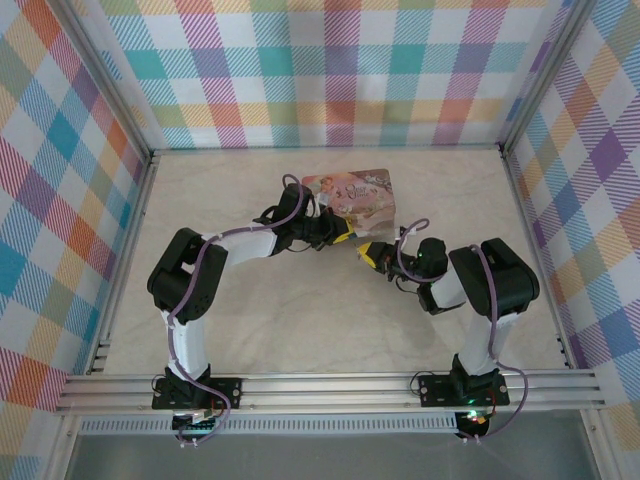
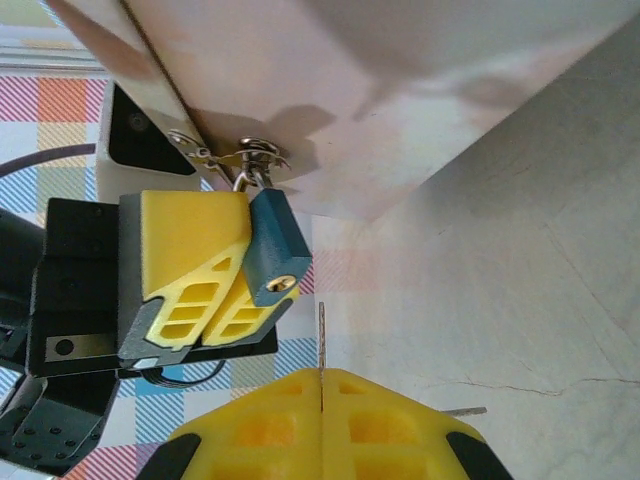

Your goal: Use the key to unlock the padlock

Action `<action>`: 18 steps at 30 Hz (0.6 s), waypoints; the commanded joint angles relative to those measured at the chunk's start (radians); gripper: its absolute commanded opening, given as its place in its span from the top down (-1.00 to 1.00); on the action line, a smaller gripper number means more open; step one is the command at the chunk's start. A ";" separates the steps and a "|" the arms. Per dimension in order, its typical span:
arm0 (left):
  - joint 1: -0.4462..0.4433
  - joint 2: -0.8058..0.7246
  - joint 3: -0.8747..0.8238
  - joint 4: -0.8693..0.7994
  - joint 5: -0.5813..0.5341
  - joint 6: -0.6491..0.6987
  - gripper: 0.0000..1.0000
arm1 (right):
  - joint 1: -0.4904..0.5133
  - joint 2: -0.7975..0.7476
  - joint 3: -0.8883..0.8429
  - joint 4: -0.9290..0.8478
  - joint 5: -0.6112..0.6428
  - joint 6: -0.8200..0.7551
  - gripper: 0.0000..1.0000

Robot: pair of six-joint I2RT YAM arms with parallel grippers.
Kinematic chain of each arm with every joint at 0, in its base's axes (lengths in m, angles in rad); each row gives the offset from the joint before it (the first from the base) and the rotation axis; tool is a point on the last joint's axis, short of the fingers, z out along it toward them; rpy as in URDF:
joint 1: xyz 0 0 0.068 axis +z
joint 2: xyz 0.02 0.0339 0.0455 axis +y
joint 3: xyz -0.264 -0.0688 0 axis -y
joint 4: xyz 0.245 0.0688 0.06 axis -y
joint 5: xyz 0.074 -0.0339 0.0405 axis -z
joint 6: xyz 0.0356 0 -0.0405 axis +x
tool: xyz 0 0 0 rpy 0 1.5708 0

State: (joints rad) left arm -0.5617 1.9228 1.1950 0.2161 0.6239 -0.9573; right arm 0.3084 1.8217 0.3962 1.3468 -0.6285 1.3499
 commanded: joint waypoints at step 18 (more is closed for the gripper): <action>-0.014 -0.045 -0.012 0.091 0.040 -0.040 0.90 | 0.006 -0.038 0.030 0.060 0.013 0.017 1.00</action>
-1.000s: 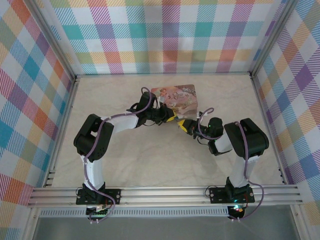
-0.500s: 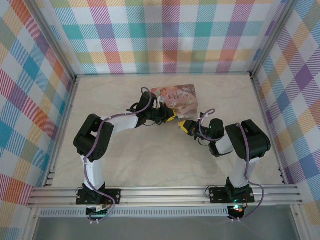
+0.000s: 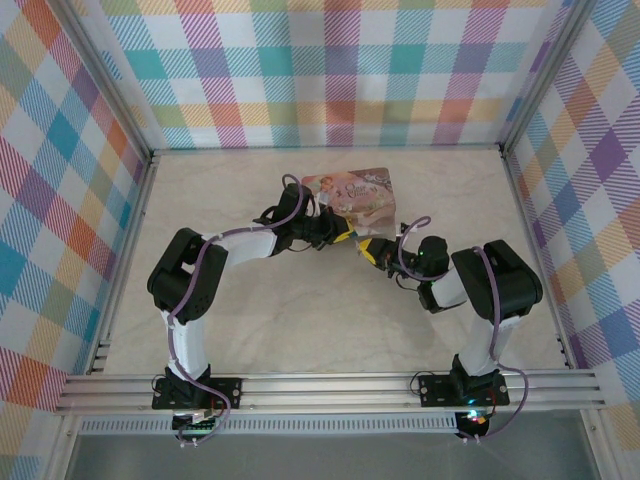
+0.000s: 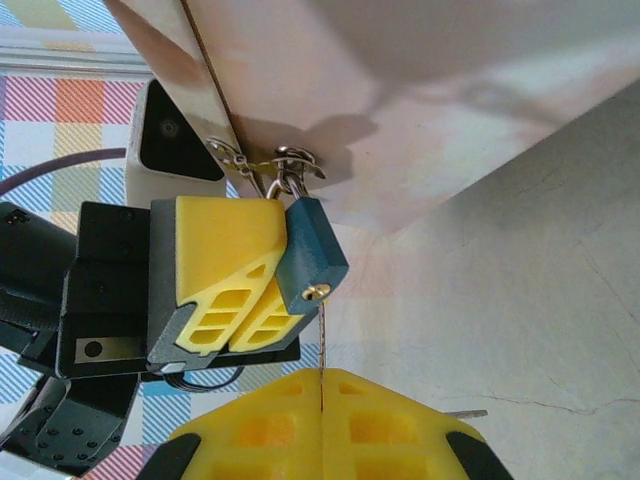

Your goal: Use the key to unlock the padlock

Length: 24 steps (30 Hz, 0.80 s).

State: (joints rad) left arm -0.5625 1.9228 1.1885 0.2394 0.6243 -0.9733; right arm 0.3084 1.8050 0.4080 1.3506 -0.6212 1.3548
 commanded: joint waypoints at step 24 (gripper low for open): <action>-0.022 -0.059 -0.033 0.164 0.072 -0.056 0.90 | 0.000 0.002 0.049 0.056 0.071 0.085 1.00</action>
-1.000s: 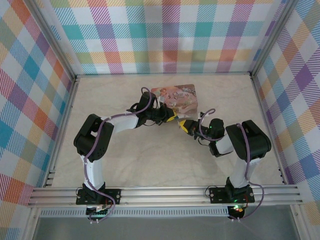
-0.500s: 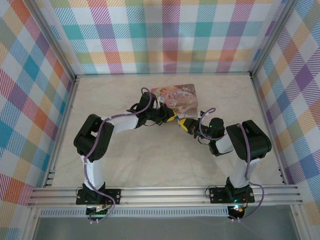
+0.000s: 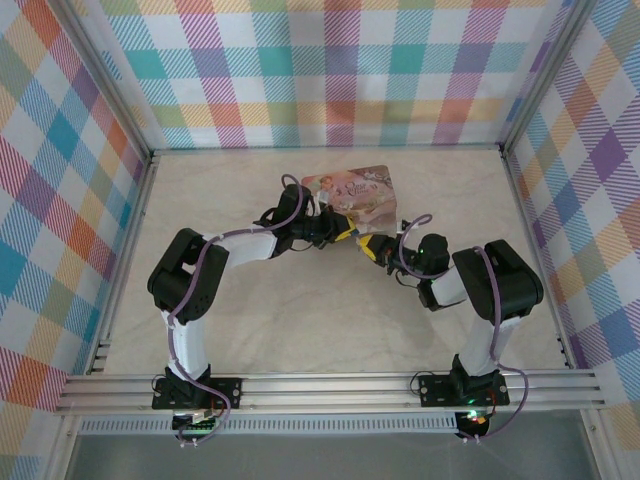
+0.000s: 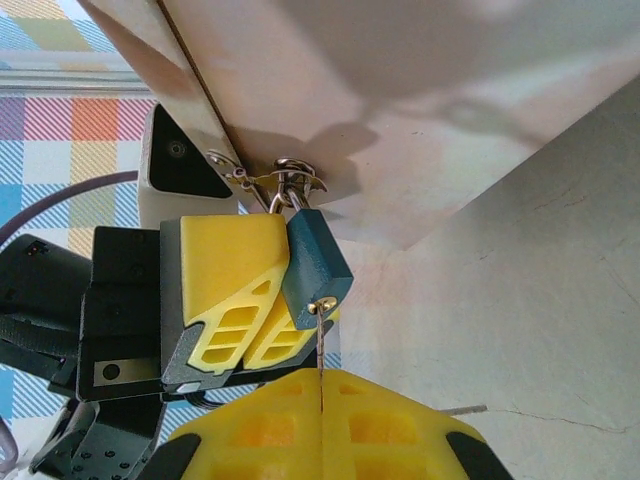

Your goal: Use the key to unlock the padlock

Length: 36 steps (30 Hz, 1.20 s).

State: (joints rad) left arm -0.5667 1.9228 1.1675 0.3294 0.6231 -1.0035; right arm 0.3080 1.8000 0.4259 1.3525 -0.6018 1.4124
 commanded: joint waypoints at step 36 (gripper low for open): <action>-0.024 -0.064 -0.017 0.146 0.067 -0.057 0.90 | 0.032 -0.015 0.011 0.040 0.172 0.225 1.00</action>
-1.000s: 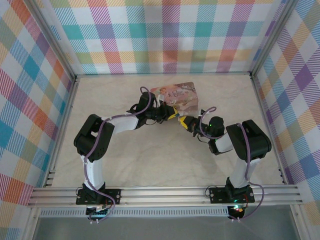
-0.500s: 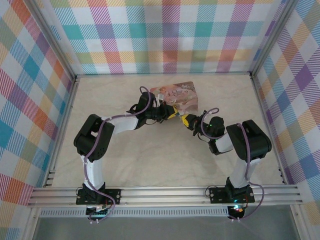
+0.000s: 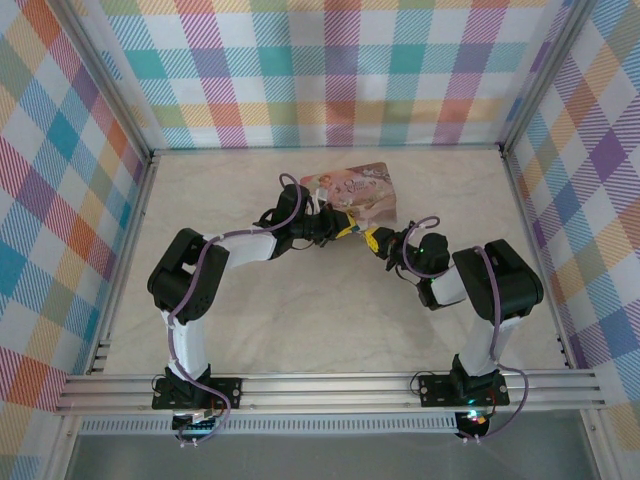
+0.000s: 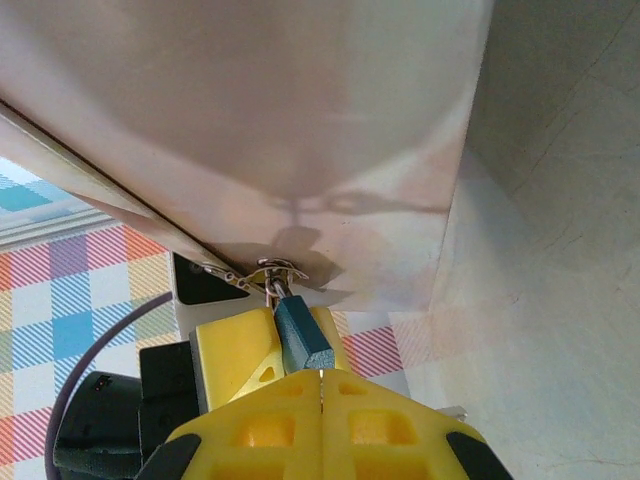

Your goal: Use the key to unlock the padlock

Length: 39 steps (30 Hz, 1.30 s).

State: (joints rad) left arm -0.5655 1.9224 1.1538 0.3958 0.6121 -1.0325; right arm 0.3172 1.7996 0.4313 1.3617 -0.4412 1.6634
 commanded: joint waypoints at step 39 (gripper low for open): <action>-0.025 -0.067 -0.048 0.204 0.093 -0.086 0.93 | 0.134 0.034 0.047 0.045 0.177 0.019 1.00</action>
State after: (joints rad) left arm -0.5594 1.9095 1.1072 0.5007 0.5659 -1.0851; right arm 0.4332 1.7912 0.4274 1.3792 -0.2436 1.6283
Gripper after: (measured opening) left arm 0.080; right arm 0.052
